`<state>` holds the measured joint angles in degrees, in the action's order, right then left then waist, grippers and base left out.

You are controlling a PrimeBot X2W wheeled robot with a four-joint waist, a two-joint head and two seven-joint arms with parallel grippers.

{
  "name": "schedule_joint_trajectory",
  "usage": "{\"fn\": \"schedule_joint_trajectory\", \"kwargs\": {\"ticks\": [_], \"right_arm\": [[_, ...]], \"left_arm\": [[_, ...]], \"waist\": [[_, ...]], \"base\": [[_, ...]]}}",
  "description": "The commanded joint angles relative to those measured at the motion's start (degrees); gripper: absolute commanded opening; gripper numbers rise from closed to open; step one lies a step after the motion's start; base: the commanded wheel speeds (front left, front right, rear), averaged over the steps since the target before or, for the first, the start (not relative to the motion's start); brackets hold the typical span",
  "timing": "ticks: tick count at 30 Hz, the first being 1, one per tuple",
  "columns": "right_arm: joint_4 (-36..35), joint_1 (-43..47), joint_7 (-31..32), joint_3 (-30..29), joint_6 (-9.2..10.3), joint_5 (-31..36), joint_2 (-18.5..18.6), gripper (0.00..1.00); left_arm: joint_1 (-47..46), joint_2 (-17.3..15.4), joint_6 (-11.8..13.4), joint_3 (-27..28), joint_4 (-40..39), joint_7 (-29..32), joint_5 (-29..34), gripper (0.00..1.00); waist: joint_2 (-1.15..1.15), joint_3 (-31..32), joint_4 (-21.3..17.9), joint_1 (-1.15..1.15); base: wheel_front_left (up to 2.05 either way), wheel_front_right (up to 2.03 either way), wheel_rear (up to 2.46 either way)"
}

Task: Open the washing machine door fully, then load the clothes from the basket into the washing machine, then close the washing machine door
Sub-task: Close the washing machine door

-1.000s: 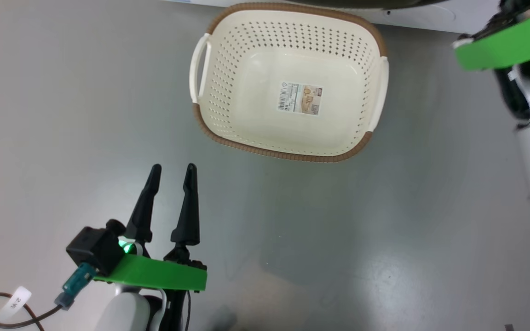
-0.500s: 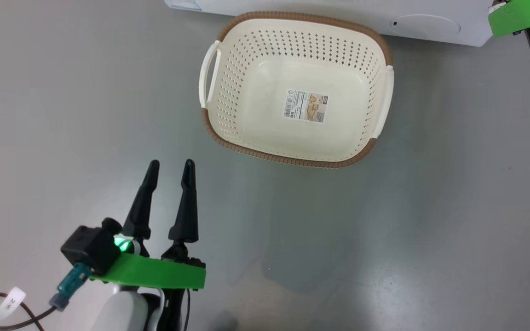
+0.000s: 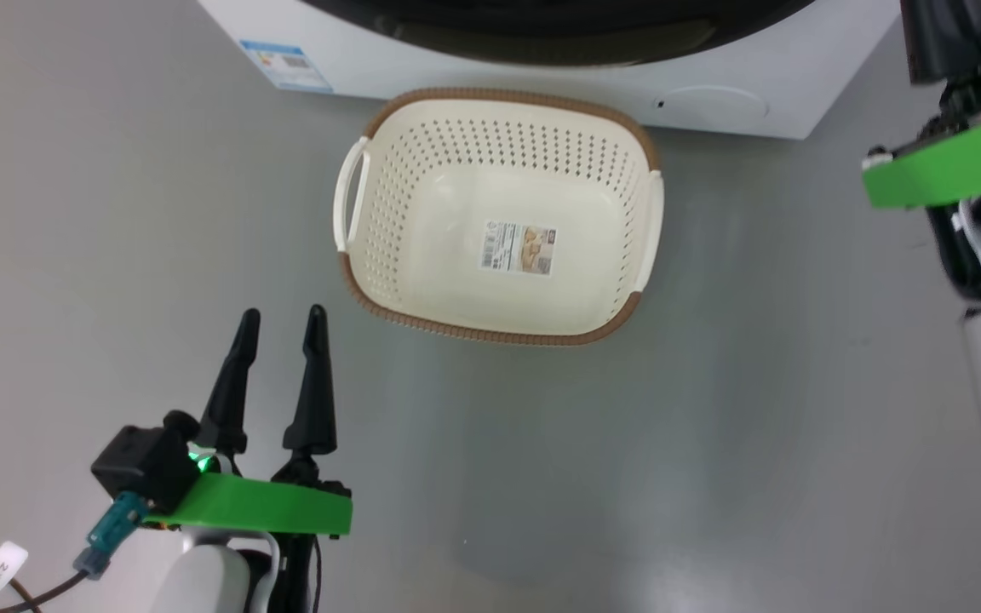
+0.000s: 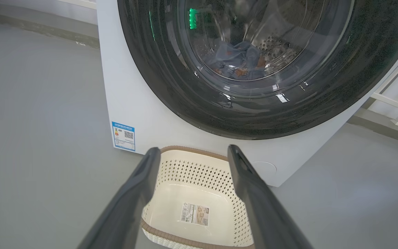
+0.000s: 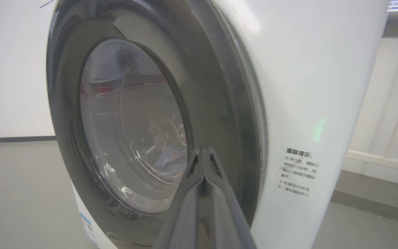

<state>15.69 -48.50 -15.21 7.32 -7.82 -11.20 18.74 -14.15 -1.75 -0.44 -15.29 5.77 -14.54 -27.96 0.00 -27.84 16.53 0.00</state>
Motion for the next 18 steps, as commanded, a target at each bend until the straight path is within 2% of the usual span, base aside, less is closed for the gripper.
{"fn": "schedule_joint_trajectory", "kwargs": {"ticks": [1,2,3,11,18], "right_arm": [[-2.94,3.45,0.21,0.37,0.33,-0.79,-1.41,0.67],[-3.98,5.13,0.21,-0.1,0.33,-0.99,-1.71,0.89],[-4.88,6.89,0.21,-0.83,0.33,-1.26,-2.19,1.0],[-9.86,22.28,0.21,-4.43,0.33,-1.05,-6.65,1.0],[-11.35,32.55,0.21,-9.42,0.33,-2.04,-10.43,1.0]], "left_arm": [[1.37,-1.13,-0.67,2.57,-0.49,-0.46,-0.3,1.0],[1.61,-1.13,-0.97,2.99,-0.09,-0.46,-0.55,1.0],[1.84,-1.13,-1.24,3.54,0.16,-0.46,-0.19,1.0],[6.18,-1.13,-1.79,8.35,2.65,-0.46,2.58,1.0],[9.21,-1.13,-1.82,10.65,3.86,-0.46,5.4,1.0]], "waist": [[0.0,3.58,-2.92,0.0],[0.0,4.45,-3.4,0.0],[0.0,5.33,-3.91,0.0],[0.0,13.4,-8.07,0.0],[0.0,18.95,-9.71,0.0]], "base": [[0.0,0.0,0.0],[0.0,0.0,0.0],[0.0,0.0,0.0],[0.0,0.0,0.0],[0.0,0.0,0.0]]}}
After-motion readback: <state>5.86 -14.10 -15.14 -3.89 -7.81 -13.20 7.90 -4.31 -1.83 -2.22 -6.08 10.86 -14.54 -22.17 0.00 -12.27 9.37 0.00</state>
